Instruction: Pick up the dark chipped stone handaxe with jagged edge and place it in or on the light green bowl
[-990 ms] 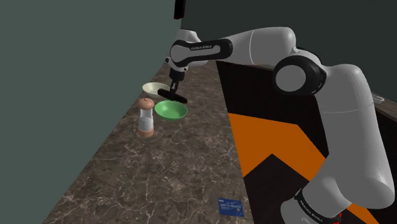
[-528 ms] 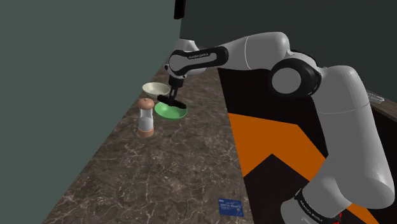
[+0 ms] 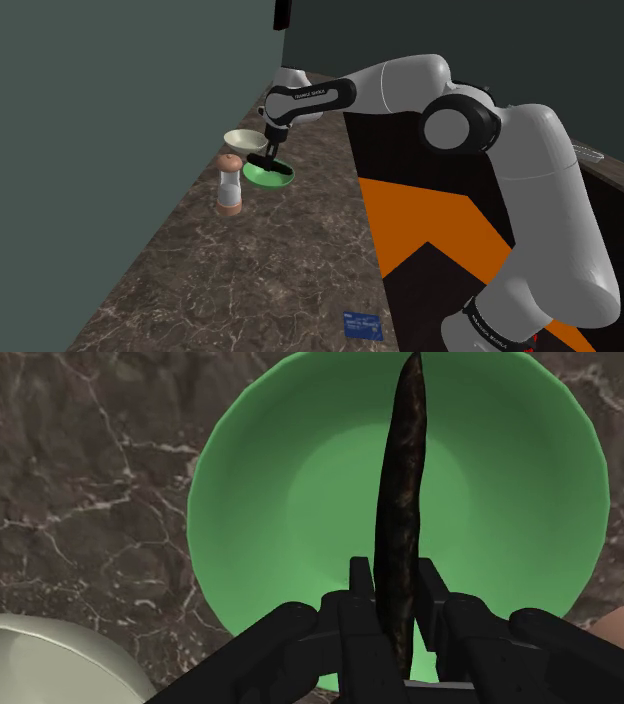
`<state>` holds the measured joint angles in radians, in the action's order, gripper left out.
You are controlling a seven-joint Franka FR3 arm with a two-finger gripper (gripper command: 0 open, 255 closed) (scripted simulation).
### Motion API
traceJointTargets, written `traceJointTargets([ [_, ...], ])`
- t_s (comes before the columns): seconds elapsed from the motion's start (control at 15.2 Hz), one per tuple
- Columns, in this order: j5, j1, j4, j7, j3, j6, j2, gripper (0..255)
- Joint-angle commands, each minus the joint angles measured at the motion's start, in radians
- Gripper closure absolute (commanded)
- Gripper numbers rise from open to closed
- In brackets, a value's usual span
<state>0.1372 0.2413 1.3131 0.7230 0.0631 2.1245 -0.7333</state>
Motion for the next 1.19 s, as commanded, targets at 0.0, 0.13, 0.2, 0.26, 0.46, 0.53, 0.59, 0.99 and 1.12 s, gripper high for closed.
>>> traceJointTargets([
  [0.0, 0.0, 0.0, 0.0, 0.0, 0.0, 0.0, 0.0, 255],
  [0.13, 0.0, 0.0, 0.0, 0.0, 0.0, 0.0, 0.0, 0],
  [0.2, 0.0, 0.0, 0.0, 0.0, 0.0, 0.0, 0.0, 0],
  [0.26, 0.0, 0.0, 0.0, 0.0, 0.0, 0.0, 0.0, 0],
  [0.46, -0.002, -0.001, -0.004, -0.001, 0.001, -0.022, 0.018, 0],
  [0.53, -0.003, -0.002, -0.01, -0.002, 0.003, -0.044, 0.034, 0],
  [0.59, -0.005, -0.002, -0.018, -0.003, 0.004, -0.067, 0.05, 0],
  [0.99, -0.006, -0.003, -0.025, -0.003, 0.005, -0.086, 0.062, 0],
  [1.12, -0.006, -0.003, -0.025, -0.003, 0.005, -0.086, 0.062, 0],
])
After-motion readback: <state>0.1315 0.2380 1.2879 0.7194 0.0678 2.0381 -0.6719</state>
